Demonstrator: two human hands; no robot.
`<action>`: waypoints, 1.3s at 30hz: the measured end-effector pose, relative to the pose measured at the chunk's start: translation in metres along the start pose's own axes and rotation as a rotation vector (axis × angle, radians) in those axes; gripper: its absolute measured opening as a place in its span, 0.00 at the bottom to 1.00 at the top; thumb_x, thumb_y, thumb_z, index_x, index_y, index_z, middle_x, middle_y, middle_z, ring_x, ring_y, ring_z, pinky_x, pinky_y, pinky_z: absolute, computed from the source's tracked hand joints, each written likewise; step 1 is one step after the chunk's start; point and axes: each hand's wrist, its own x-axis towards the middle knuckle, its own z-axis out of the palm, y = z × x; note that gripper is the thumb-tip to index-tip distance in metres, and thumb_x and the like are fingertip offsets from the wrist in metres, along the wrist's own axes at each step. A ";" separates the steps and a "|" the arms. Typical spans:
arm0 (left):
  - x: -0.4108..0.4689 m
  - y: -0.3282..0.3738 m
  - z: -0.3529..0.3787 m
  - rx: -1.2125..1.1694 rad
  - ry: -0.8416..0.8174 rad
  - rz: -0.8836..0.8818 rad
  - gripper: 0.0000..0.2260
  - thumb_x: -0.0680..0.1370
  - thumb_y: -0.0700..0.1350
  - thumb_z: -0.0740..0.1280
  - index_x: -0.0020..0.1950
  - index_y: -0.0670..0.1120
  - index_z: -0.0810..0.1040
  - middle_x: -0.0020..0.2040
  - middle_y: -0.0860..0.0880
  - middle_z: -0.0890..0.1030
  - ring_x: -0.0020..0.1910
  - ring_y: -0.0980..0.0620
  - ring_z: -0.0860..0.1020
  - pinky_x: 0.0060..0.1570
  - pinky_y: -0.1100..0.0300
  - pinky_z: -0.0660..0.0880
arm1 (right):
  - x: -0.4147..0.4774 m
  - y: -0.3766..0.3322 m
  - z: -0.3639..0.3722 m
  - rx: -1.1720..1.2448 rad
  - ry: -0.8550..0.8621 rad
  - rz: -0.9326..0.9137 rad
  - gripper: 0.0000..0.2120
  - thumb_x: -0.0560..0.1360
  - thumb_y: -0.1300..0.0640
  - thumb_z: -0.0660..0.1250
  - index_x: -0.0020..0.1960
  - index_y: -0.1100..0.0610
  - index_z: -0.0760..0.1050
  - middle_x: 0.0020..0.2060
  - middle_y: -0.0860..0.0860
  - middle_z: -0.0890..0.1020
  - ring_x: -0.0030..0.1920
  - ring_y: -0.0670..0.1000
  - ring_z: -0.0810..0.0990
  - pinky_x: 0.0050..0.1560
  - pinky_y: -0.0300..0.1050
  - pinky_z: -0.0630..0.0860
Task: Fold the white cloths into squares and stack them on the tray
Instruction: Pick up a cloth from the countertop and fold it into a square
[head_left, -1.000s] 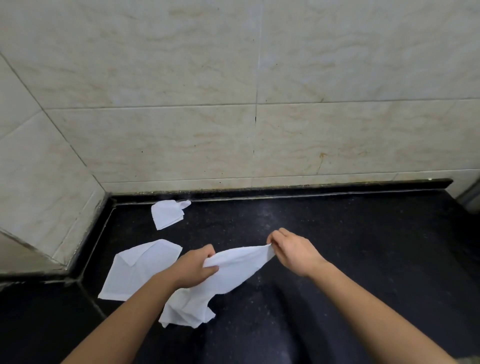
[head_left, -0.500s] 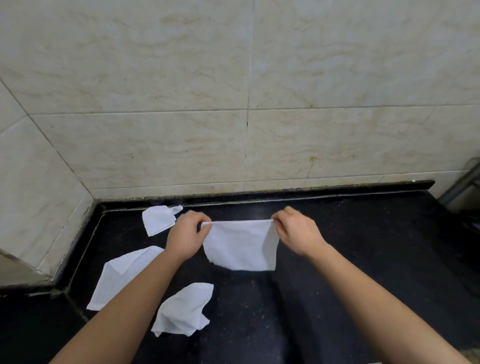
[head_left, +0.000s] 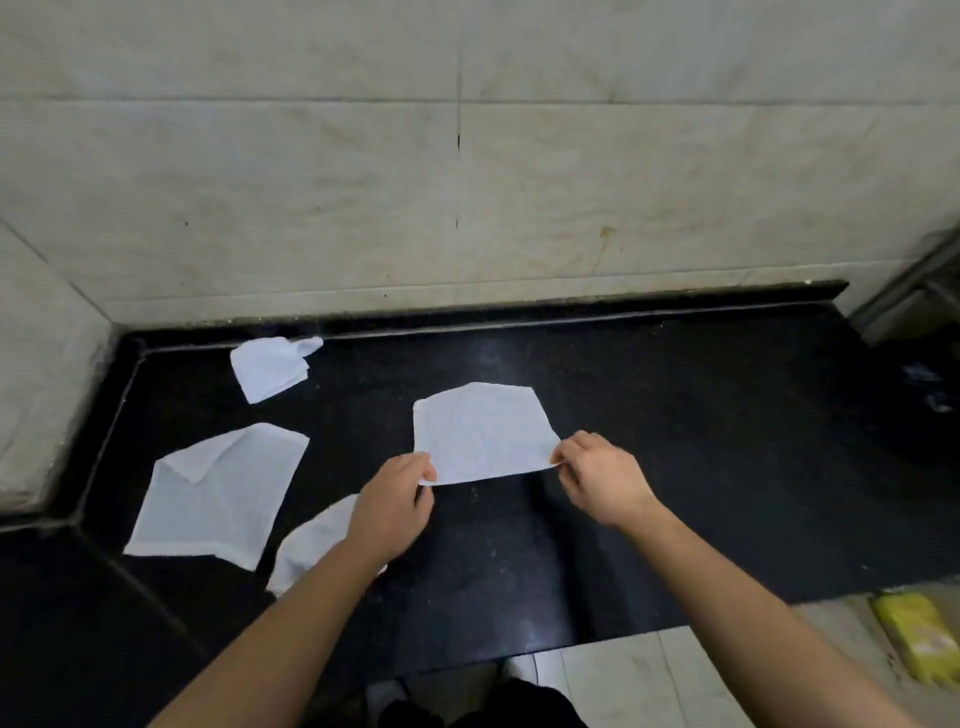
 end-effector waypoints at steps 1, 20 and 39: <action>-0.016 -0.004 0.014 0.018 -0.057 0.010 0.07 0.73 0.37 0.68 0.48 0.46 0.78 0.54 0.49 0.81 0.57 0.48 0.78 0.52 0.54 0.76 | -0.012 0.003 0.013 0.000 -0.076 0.010 0.11 0.77 0.55 0.62 0.57 0.52 0.78 0.53 0.49 0.79 0.55 0.54 0.78 0.49 0.47 0.75; -0.025 -0.016 0.046 -0.326 -0.146 -0.553 0.06 0.77 0.42 0.70 0.53 0.49 0.82 0.45 0.51 0.82 0.48 0.49 0.80 0.54 0.55 0.76 | -0.019 0.031 0.051 0.438 -0.355 0.337 0.09 0.75 0.55 0.67 0.54 0.49 0.80 0.49 0.48 0.81 0.49 0.50 0.80 0.50 0.45 0.77; 0.061 -0.039 0.070 -0.288 0.058 -0.860 0.11 0.78 0.47 0.70 0.59 0.46 0.80 0.53 0.48 0.81 0.53 0.50 0.79 0.53 0.58 0.72 | 0.059 0.035 0.094 0.771 -0.145 0.696 0.11 0.76 0.49 0.71 0.57 0.48 0.78 0.41 0.43 0.80 0.46 0.46 0.80 0.53 0.42 0.76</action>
